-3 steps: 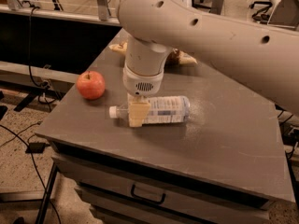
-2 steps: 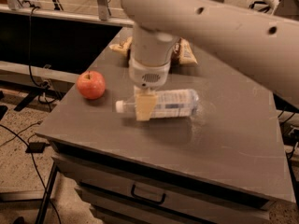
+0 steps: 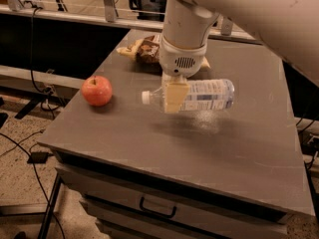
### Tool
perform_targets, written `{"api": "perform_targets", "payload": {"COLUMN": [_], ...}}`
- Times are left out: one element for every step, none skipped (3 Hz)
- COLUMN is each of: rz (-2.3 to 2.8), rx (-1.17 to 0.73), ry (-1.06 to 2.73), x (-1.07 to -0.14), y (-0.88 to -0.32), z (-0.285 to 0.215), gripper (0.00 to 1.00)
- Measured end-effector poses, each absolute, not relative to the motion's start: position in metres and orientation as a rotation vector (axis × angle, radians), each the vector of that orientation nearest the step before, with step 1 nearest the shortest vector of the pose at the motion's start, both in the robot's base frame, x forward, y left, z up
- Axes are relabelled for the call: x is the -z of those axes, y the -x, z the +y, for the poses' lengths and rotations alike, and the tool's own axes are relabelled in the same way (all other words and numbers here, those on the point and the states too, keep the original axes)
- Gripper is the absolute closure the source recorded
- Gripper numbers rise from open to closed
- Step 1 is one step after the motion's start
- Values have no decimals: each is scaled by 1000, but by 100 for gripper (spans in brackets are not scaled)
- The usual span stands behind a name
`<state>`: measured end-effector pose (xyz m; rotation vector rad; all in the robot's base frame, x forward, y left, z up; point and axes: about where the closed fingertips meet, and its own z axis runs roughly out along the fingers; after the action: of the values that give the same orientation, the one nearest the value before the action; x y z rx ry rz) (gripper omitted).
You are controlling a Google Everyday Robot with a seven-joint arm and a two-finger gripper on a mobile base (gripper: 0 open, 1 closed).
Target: Place blue plastic bottle upright
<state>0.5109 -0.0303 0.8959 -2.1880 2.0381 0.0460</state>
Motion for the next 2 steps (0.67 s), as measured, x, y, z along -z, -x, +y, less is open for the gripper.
{"api": "perform_targets", "payload": {"rz": [1981,1879], "rx": [-54,-76], "ry": [2165,2105], "x": [-908,-937], "y": [-510,-505], "z": [-32,-42], "gripper": [100,100]}}
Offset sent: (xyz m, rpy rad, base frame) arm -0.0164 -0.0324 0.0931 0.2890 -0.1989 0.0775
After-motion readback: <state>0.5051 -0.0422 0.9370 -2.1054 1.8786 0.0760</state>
